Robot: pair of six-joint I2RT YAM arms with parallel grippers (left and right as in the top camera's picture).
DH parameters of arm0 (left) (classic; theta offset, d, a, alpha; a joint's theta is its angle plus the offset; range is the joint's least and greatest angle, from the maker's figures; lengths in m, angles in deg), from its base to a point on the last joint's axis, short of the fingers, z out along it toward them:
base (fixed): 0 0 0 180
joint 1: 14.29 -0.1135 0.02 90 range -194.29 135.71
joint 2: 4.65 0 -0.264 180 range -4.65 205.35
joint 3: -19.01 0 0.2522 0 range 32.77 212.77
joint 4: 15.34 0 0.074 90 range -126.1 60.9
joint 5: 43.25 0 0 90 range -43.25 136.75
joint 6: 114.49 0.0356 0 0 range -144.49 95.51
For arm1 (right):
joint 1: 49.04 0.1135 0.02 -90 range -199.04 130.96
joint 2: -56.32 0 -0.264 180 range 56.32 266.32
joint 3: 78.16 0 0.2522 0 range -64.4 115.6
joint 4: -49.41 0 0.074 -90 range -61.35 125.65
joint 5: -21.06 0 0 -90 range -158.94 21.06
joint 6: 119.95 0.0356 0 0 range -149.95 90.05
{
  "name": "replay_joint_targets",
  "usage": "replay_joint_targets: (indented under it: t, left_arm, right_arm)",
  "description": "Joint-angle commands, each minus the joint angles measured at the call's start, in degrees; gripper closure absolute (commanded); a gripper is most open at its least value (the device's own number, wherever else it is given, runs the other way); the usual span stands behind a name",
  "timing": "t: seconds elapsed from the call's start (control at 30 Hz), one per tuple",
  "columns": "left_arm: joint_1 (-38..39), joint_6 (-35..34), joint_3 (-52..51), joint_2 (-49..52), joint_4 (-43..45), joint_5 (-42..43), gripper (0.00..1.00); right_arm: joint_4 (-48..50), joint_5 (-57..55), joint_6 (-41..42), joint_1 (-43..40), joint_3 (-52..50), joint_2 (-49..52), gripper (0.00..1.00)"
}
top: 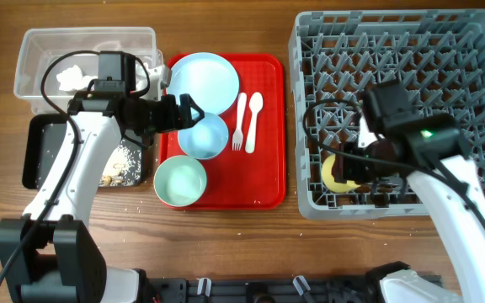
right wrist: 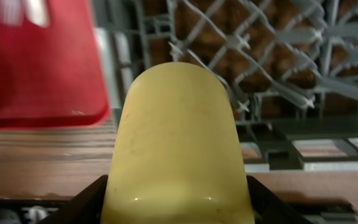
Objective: Sort waste into correct bins and load items into the dishwasher rack
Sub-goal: 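Place the yellow cup upside down in the dish rack with the right gripper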
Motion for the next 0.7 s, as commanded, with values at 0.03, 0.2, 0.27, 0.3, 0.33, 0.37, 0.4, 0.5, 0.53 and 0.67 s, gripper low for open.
replay_joint_targets:
  t: [0.03, 0.2, 0.27, 0.3, 0.33, 0.37, 0.4, 0.5, 0.53, 0.67]
  left_arm:
    - [-0.3, 0.5, 0.7, -0.7, -1.3, -4.0, 0.05]
    - [-0.3, 0.5, 0.7, -0.7, -1.4, -4.6, 0.05]
    - [-0.3, 0.5, 0.7, -0.7, -1.4, -4.6, 0.05]
    - [-0.3, 0.5, 0.7, -0.7, -1.4, -4.6, 0.05]
    - [-0.3, 0.5, 0.7, -0.7, -1.4, -4.6, 0.05]
    - [-0.3, 0.5, 0.7, -0.7, -1.4, -4.8, 0.05]
    - [-0.3, 0.5, 0.7, -0.7, -1.3, -5.2, 0.05]
    - [-0.3, 0.5, 0.8, -0.7, -0.6, -5.2, 0.05]
    - [-0.3, 0.5, 0.9, -0.8, -0.5, -5.2, 0.05]
    - [-0.6, 0.5, 1.2, -2.7, -0.8, -5.2, 0.05]
  right_arm:
    - [1.5, -5.2, 2.8, 1.3, -1.9, 4.8, 0.55]
    - [8.1, -2.4, 0.8, 1.4, -5.3, 9.0, 0.51]
    - [10.1, -0.3, -0.6, 1.4, -6.2, 10.4, 0.36]
    - [10.5, -0.1, -0.6, 1.4, -6.2, 11.1, 0.31]
    - [11.0, 0.3, -0.6, 1.4, -6.2, 11.3, 0.28]
    - [11.3, 2.2, -0.5, 1.4, -5.3, 10.8, 0.28]
    - [11.5, 3.1, -0.3, 1.4, -3.9, 10.5, 0.28]
    - [9.9, 2.2, -0.6, 1.4, 5.9, 9.7, 0.22]
    - [9.1, 1.2, -0.7, 1.4, 9.6, 9.7, 0.19]
    - [15.2, 5.0, -2.1, 2.1, 15.7, 9.7, 0.19]
